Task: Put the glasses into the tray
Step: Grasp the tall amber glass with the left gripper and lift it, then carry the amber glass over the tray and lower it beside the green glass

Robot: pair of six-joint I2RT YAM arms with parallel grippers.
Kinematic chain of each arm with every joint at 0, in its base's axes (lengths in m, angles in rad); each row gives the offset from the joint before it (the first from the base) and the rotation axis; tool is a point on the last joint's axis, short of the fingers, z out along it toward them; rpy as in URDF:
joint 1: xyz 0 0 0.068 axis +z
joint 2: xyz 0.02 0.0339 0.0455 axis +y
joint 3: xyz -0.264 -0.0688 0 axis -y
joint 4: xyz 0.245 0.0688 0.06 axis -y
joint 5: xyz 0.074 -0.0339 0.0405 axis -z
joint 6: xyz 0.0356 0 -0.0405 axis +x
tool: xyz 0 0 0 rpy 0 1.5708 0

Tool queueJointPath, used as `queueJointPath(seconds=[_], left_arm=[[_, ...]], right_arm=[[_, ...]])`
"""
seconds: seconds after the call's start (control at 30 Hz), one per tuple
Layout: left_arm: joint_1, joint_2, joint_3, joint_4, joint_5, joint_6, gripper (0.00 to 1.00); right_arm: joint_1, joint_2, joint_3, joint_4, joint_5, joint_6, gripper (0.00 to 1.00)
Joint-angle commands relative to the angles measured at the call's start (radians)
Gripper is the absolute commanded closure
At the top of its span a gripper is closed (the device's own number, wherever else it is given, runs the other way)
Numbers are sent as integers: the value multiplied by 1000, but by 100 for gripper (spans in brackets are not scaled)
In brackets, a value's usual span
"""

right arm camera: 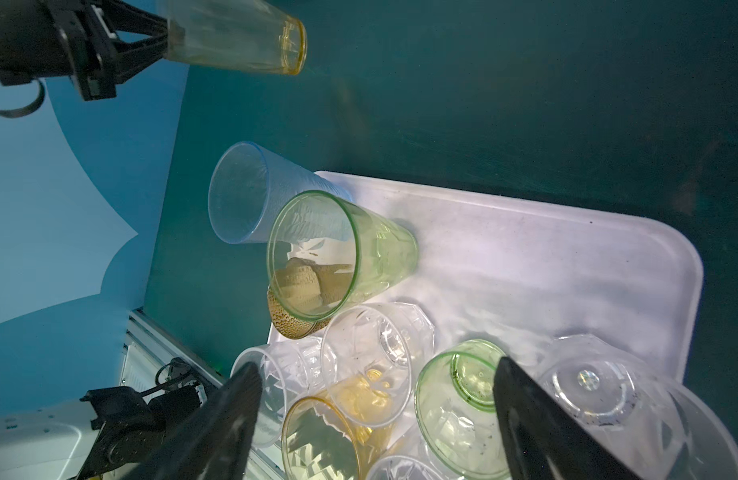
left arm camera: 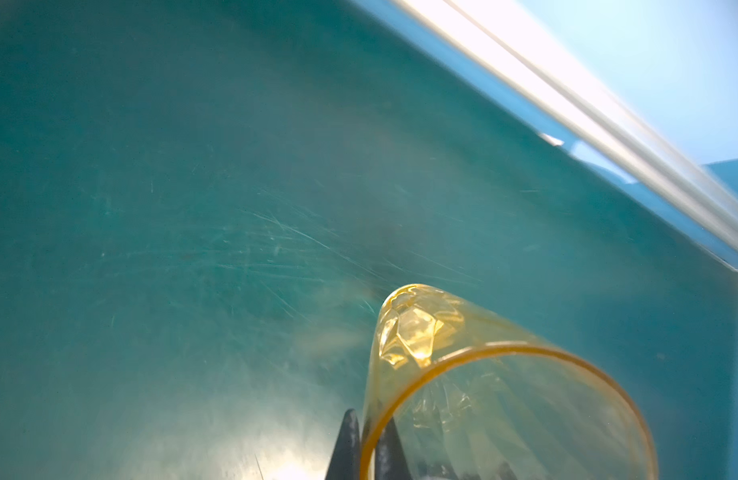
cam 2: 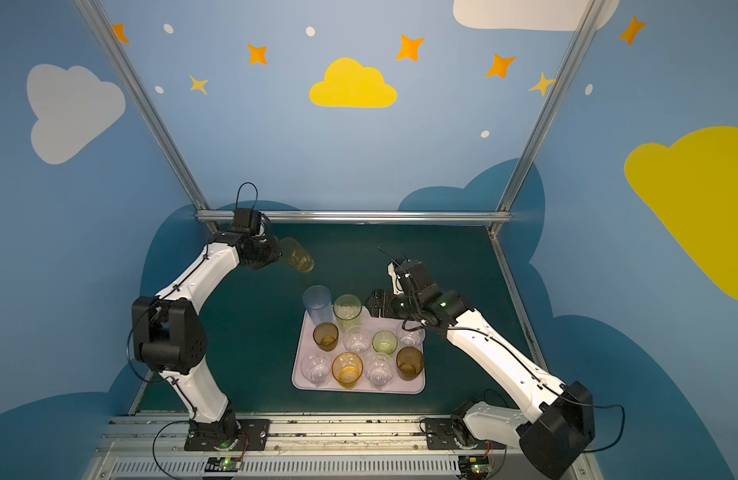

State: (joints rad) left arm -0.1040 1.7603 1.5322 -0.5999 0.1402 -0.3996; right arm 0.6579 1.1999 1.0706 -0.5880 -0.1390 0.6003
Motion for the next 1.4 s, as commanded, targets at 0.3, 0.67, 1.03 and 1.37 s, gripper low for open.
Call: queueJointPath(seconds=[0.3, 0.67, 1.03, 1.37], left_arm=[[-232, -305, -104, -9, -130, -25, 96], [-381, -380, -97, -4, -113, -42, 96], [-573, -180, 87, -72, -194, 7, 96], [-673, -33, 180, -147, -206, 30, 96]], right_arm=[[54, -28, 119, -26, 145, -28, 14], [72, -99, 102, 48, 79, -39, 14], [69, -242, 21, 0, 131, -14, 15], [0, -431, -132, -54, 210, 35, 14]])
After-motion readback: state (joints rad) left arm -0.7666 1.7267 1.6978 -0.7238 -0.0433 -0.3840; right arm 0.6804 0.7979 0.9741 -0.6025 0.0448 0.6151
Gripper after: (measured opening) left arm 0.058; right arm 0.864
